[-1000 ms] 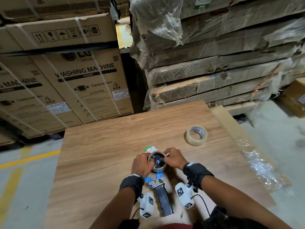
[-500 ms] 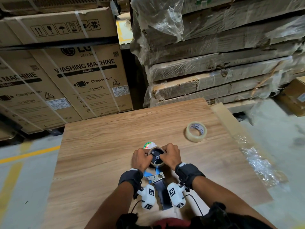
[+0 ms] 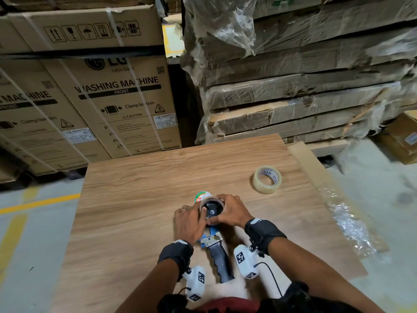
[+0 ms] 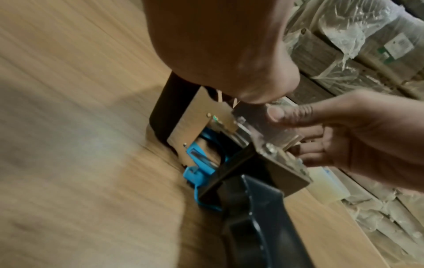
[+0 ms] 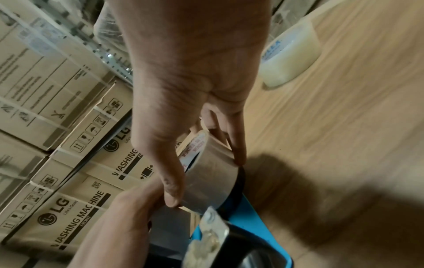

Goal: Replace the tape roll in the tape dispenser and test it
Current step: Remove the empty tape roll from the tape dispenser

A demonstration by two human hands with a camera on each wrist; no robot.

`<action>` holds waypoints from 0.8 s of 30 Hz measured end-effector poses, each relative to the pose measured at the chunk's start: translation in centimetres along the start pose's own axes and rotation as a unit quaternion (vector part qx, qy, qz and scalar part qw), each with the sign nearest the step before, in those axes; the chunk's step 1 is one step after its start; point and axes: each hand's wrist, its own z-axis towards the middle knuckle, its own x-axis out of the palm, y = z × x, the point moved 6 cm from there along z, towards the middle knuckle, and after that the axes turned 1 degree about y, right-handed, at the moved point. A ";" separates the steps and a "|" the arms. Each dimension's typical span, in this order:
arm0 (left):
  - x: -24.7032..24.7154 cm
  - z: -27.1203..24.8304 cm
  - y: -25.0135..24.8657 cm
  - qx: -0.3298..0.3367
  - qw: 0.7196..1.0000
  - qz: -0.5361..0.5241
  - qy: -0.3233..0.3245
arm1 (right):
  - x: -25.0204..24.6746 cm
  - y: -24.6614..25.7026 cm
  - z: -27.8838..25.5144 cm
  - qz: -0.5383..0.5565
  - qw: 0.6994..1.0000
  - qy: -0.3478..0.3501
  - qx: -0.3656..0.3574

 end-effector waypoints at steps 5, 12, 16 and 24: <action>-0.1 -0.2 0.2 -0.001 1.000 -0.001 -0.023 | 0.5 0.1 -0.1 0.013 1.000 -0.002 -0.022; 0.2 -0.1 0.4 -0.007 1.000 -0.006 -0.027 | 0.6 0.4 -0.2 -0.022 0.998 0.008 -0.057; 0.0 -0.1 -0.2 0.006 1.000 -0.002 -0.025 | -0.7 0.4 -0.3 0.014 0.999 0.011 -0.052; -0.6 -0.4 -0.5 0.025 0.999 -0.003 -0.048 | -0.3 0.9 -0.8 0.004 0.995 0.027 -0.097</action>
